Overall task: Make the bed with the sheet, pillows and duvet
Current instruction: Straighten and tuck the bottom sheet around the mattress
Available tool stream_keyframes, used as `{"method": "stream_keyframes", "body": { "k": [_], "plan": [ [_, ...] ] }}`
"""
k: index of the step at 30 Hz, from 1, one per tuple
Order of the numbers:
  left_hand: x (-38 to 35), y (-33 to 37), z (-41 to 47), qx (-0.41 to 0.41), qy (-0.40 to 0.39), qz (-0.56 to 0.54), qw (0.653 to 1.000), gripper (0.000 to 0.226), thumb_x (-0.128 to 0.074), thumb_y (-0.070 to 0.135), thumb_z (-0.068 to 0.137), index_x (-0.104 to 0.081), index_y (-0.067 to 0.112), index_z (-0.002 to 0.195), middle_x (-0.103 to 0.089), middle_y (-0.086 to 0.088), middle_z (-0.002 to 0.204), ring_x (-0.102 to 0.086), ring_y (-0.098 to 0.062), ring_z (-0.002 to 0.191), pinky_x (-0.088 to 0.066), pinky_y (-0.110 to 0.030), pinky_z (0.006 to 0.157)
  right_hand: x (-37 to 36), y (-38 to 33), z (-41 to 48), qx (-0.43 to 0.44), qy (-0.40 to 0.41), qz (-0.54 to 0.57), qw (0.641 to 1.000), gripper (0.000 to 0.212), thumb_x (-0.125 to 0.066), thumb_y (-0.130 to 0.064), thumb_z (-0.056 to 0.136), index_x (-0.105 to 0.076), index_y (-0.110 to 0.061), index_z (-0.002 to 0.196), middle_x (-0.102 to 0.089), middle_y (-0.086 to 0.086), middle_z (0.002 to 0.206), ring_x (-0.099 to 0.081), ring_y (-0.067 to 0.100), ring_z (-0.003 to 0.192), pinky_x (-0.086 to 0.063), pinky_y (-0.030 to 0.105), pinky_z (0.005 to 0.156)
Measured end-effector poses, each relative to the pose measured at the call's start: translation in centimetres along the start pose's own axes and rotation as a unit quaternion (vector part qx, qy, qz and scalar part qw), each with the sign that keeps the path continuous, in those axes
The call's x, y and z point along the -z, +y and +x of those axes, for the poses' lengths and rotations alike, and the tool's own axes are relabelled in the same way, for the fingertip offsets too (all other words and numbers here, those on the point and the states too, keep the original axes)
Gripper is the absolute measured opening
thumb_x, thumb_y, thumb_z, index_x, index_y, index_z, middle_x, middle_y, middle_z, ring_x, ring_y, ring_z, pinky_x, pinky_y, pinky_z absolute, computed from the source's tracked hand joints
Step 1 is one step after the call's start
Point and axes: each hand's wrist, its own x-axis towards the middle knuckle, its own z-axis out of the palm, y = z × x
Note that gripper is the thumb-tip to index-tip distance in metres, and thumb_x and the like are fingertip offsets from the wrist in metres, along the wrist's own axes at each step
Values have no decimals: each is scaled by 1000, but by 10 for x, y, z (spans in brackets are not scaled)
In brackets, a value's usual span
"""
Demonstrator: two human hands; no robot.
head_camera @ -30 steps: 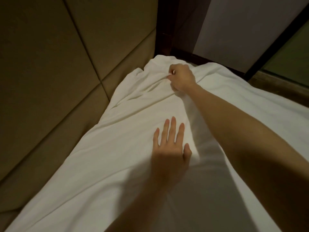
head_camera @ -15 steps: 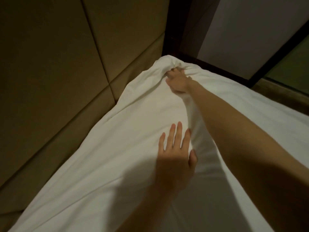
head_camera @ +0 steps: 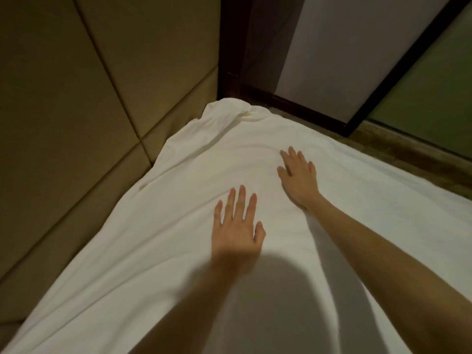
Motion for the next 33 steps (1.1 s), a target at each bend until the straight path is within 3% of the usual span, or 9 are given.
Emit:
{"method": "stream_keyframes", "body": {
  "k": [4, 6, 8, 11, 22, 27, 30, 33],
  "plan": [
    [12, -17, 32, 28, -70, 15, 997, 58, -13, 53, 96, -2, 36, 151, 13, -1, 160, 14, -21, 147, 12, -42, 116, -12, 5, 4, 2, -13, -80, 997, 50, -12, -44, 102, -7, -35, 151, 3, -9, 160, 5, 15, 148, 5, 40, 118],
    [20, -41, 60, 111, -72, 18, 991, 60, -13, 54, 97, 2, 34, 151, 13, -7, 160, 14, -24, 147, 9, -45, 117, -19, 8, 3, 9, 13, -95, 995, 51, -9, -45, 101, -5, -37, 151, 4, -10, 160, 5, 14, 148, 4, 40, 118],
    [27, -71, 82, 178, -60, 34, 982, 61, -16, 53, 98, -3, 27, 152, -5, -12, 159, -3, -28, 146, -2, -46, 119, -23, 11, 5, 13, 16, -98, 995, 51, -8, -45, 101, -4, -37, 151, 5, -10, 160, 6, 14, 148, 3, 41, 119],
    [29, -95, 94, 204, -43, 43, 977, 63, -20, 49, 98, -10, 18, 152, -22, -12, 155, -20, -29, 142, -10, -46, 117, -25, 13, 7, 9, 14, -106, 994, 51, -8, -46, 101, -3, -38, 151, 6, -10, 160, 7, 14, 148, 4, 41, 118],
    [41, -123, 133, 220, -113, -89, 965, 74, -36, 52, 95, -23, 1, 147, -26, -18, 152, -30, -35, 137, -25, -42, 111, -21, 8, 4, 10, 15, -105, 994, 52, -8, -45, 101, -4, -36, 151, 5, -9, 160, 5, 15, 148, 4, 41, 119],
    [37, -121, 92, 130, -37, -3, 991, 60, -32, 37, 100, -23, 2, 148, -26, -18, 153, -27, -32, 139, -21, -41, 115, -23, 8, 4, 13, 20, -113, 993, 52, -8, -45, 101, -2, -35, 151, 5, -9, 160, 5, 14, 148, 3, 41, 119],
    [40, -116, 47, 162, -16, 61, 985, 59, -26, 36, 98, -27, 3, 147, -23, -19, 154, -24, -32, 141, -17, -43, 116, -22, 7, 2, 13, 13, -109, 994, 52, -9, -44, 101, -3, -35, 151, 4, -9, 160, 5, 14, 148, 2, 41, 119],
    [47, -116, 8, 193, -8, 80, 978, 65, -24, 36, 90, -42, -6, 137, -43, -31, 138, -42, -43, 128, -32, -51, 109, -19, 6, 3, 12, 4, -107, 994, 52, -9, -45, 101, -3, -35, 151, 4, -8, 160, 4, 15, 148, 3, 41, 119]
  ]
}}
